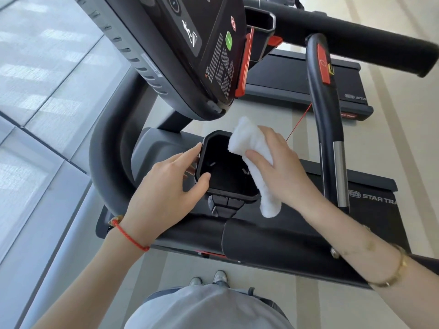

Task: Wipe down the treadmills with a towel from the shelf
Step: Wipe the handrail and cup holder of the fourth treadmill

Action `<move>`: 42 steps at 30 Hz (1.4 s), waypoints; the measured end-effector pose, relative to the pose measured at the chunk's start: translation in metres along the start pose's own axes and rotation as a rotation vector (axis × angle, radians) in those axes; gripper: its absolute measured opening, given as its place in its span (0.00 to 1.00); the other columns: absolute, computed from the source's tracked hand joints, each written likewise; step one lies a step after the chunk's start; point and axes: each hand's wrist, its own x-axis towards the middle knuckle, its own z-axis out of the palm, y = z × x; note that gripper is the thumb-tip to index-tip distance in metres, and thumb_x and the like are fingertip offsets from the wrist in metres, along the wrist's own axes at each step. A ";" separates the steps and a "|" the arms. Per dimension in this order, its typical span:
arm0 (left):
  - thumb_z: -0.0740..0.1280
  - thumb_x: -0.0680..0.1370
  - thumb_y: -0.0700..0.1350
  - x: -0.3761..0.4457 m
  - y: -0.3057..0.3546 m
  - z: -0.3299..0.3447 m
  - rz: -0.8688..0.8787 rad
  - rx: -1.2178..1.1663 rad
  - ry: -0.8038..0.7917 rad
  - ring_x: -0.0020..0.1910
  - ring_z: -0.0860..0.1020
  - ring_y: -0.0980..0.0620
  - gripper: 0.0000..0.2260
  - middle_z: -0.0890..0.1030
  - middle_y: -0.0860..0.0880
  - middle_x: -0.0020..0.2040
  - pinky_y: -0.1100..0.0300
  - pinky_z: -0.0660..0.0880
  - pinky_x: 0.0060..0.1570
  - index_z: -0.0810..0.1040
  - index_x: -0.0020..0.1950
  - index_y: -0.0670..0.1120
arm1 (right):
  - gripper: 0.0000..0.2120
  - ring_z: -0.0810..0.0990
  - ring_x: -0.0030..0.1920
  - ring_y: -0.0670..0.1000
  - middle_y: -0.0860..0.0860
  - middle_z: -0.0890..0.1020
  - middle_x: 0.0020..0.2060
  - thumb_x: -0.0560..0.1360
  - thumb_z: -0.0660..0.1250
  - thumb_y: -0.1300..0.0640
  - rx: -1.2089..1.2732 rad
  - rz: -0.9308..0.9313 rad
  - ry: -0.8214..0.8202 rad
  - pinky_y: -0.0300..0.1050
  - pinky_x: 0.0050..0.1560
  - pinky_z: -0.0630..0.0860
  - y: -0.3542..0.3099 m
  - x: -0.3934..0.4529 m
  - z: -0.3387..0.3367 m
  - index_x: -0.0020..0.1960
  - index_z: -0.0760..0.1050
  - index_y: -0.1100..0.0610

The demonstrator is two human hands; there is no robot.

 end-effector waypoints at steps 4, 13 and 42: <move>0.64 0.77 0.55 0.001 0.000 0.000 0.006 0.003 0.001 0.46 0.79 0.58 0.27 0.82 0.56 0.53 0.55 0.80 0.52 0.68 0.76 0.52 | 0.25 0.67 0.60 0.38 0.42 0.66 0.67 0.80 0.62 0.51 0.109 0.094 0.009 0.24 0.52 0.62 0.004 -0.027 0.009 0.74 0.57 0.44; 0.64 0.76 0.56 0.000 -0.002 0.000 0.011 -0.022 0.001 0.46 0.79 0.58 0.27 0.82 0.57 0.53 0.55 0.80 0.53 0.69 0.75 0.53 | 0.19 0.69 0.55 0.43 0.46 0.70 0.63 0.81 0.60 0.50 0.013 0.060 0.017 0.28 0.48 0.64 -0.001 0.000 0.004 0.70 0.63 0.48; 0.56 0.81 0.45 -0.001 0.003 -0.003 -0.035 0.006 -0.045 0.36 0.75 0.51 0.22 0.79 0.52 0.49 0.50 0.76 0.37 0.67 0.76 0.52 | 0.09 0.69 0.52 0.48 0.43 0.67 0.46 0.77 0.59 0.59 -0.831 -0.652 -0.680 0.47 0.54 0.69 -0.034 0.043 0.008 0.38 0.66 0.51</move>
